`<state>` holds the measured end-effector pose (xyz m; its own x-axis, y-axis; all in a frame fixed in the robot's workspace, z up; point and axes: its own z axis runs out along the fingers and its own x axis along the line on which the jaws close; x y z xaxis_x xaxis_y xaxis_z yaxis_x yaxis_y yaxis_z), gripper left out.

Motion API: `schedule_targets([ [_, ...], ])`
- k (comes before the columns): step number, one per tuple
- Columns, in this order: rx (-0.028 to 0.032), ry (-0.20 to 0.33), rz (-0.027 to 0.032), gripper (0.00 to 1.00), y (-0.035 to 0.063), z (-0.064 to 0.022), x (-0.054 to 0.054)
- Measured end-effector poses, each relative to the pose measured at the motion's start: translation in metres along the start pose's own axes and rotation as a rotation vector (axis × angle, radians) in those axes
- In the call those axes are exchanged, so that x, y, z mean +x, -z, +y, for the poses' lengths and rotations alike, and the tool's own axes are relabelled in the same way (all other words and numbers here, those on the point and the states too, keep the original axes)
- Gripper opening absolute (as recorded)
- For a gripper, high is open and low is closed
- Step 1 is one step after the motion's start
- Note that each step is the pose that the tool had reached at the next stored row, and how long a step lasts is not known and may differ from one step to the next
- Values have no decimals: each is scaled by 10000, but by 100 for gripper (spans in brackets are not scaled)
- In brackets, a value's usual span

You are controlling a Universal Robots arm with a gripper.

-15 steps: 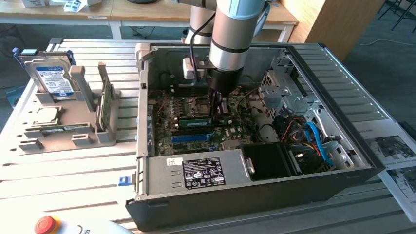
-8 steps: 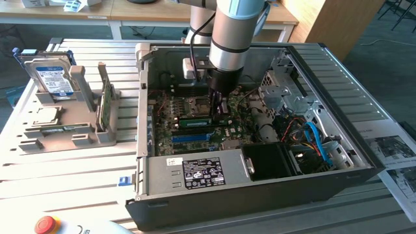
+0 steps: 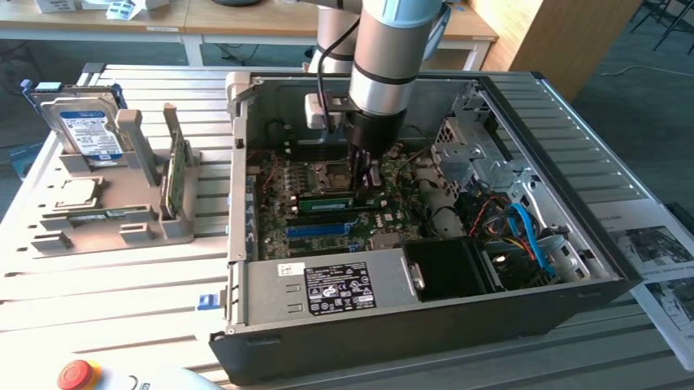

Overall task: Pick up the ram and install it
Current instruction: 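Insert the ram into the slot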

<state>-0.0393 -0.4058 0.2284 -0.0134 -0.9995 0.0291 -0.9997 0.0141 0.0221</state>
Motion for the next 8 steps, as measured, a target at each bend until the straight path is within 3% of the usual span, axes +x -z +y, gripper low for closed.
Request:
schedule_targets([
  [8, 0, 0, -1, 37, 258, 6, 7],
])
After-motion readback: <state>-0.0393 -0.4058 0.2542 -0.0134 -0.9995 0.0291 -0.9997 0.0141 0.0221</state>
